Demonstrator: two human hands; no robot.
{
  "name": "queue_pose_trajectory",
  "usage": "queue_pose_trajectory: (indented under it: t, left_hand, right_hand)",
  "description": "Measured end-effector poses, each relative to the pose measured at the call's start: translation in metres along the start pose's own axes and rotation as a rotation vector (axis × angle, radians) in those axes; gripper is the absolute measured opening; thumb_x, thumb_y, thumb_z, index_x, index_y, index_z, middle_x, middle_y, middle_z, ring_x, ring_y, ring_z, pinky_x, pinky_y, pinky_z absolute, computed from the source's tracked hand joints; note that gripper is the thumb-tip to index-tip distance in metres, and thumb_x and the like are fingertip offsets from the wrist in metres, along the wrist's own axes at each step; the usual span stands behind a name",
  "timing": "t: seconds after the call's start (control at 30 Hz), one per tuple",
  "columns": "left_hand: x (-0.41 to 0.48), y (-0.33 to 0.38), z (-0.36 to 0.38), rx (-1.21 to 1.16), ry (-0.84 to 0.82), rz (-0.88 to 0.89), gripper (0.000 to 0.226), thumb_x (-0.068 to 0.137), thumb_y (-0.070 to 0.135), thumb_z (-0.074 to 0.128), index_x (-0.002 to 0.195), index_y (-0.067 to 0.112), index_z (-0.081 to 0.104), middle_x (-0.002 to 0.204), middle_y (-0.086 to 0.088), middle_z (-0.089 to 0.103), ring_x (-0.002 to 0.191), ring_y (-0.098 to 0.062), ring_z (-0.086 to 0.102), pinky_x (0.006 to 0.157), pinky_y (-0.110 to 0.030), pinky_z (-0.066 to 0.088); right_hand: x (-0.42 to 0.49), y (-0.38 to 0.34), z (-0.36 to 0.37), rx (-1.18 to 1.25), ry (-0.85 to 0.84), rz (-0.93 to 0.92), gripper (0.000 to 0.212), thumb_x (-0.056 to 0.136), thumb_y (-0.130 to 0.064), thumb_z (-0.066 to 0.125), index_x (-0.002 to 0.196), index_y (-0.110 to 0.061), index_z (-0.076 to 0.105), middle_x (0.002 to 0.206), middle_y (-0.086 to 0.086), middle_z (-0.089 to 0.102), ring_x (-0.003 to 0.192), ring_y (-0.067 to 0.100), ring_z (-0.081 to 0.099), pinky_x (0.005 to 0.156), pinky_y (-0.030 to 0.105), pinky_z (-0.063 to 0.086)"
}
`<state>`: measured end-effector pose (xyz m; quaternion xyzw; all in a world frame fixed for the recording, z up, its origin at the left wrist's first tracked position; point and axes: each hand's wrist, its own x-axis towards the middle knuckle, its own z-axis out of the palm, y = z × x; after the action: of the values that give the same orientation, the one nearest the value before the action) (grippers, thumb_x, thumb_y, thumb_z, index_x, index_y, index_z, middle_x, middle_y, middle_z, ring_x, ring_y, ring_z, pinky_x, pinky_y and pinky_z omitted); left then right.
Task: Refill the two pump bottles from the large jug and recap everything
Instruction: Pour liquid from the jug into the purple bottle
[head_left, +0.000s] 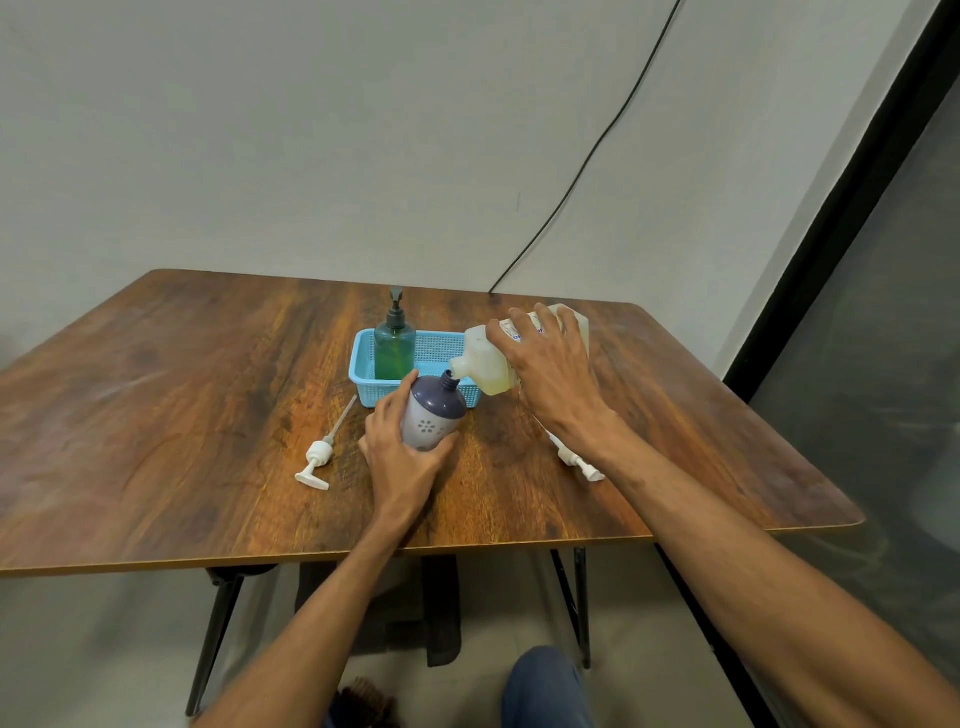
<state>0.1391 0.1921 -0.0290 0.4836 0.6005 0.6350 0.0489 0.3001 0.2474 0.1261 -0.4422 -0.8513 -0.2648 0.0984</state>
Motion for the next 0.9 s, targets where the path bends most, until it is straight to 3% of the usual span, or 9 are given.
queue_pose_trajectory:
  t: [0.9]
  left_hand:
    - [0.0005,-0.0001,-0.0009,0.0,-0.001,0.0,0.09,0.071,0.044,0.084,0.149,0.043,0.038,0.142,0.003,0.053,0.125,-0.013,0.049,0.103,-0.058,0.047]
  right_hand:
    - [0.002,0.0006,-0.0012,-0.048,0.039,-0.029,0.07,0.075,-0.012,0.08,0.138,-0.018,0.05,0.139,0.02,0.053,0.125,0.046,0.049,0.107,0.06,0.034]
